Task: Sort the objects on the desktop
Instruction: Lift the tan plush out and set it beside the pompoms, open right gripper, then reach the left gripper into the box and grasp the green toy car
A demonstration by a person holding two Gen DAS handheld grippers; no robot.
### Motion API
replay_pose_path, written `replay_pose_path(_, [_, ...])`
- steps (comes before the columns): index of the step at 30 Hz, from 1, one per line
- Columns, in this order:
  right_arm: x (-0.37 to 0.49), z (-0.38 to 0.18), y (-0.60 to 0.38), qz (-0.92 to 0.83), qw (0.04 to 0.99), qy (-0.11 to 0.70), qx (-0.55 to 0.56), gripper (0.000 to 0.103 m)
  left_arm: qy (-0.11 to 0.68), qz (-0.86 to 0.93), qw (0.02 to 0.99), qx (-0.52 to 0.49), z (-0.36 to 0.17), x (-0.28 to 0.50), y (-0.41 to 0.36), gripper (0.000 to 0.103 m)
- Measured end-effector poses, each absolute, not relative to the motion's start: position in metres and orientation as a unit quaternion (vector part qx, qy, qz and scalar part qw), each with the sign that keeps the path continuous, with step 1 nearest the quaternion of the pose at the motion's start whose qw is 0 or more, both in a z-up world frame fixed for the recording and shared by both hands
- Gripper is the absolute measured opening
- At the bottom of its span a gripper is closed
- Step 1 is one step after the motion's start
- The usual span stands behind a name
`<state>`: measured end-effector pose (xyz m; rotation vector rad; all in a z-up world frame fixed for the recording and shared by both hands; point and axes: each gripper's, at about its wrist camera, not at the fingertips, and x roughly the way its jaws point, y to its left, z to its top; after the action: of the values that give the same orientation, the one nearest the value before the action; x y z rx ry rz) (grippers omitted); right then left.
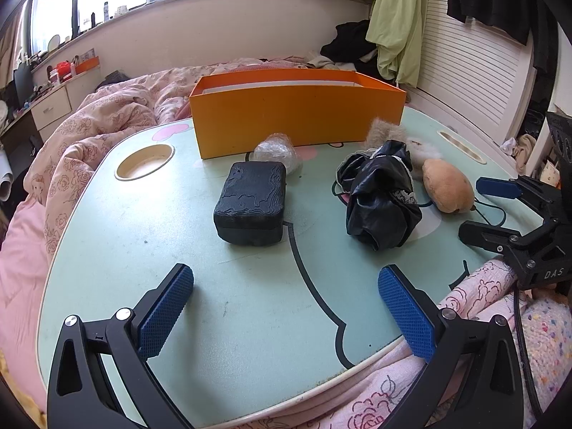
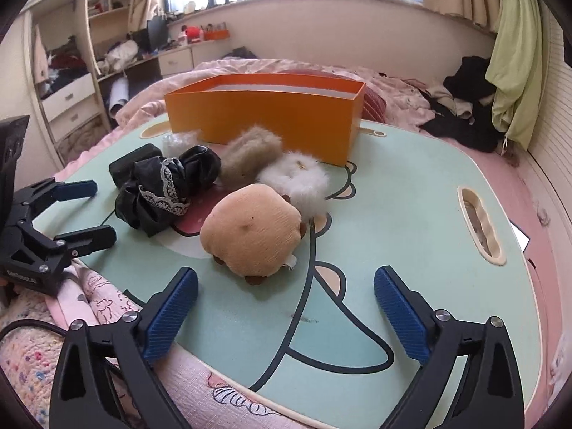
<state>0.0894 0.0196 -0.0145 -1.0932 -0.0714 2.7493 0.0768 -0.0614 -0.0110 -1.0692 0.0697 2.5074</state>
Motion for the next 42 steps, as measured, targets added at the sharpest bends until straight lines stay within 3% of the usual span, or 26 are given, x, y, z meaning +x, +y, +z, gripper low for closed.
replay_pose_path(14, [0.092, -0.016, 0.022, 0.929, 0.085, -0.026, -0.36, 0.103, -0.009, 0.889, 0.222, -0.401, -0.002, 0.072, -0.078, 0.1])
replay_pose_path(18, [0.092, -0.016, 0.022, 0.929, 0.084, -0.027, -0.36, 0.103, -0.016, 0.895, 0.235, -0.379, 0.044, 0.05, -0.084, 0.089])
replay_pose_path(21, [0.092, -0.016, 0.022, 0.929, 0.084, -0.027, -0.36, 0.103, 0.036, 0.906, 0.245, -0.342, 0.092, 0.026, -0.067, 0.089])
replay_pose_path(25, [0.092, -0.016, 0.022, 0.929, 0.083, -0.028, -0.359, 0.103, 0.092, 0.882, 0.295, -0.356, 0.124, -0.029, -0.02, 0.077])
replay_pose_path(32, [0.091, -0.016, 0.022, 0.931, 0.08, -0.026, -0.356, 0.103, 0.18, 0.814, 0.272, -0.481, 0.068, -0.146, 0.059, 0.076])
replay_pose_path(36, [0.091, -0.016, 0.019, 0.931, 0.079, -0.026, -0.355, 0.103, 0.198, 0.786, 0.277, -0.516, 0.041, -0.176, 0.084, 0.061])
replay_pose_path(42, [0.092, -0.017, 0.019, 0.932, 0.078, -0.027, -0.354, 0.103, 0.224, 0.764, 0.279, -0.537, 0.014, -0.185, 0.111, 0.057])
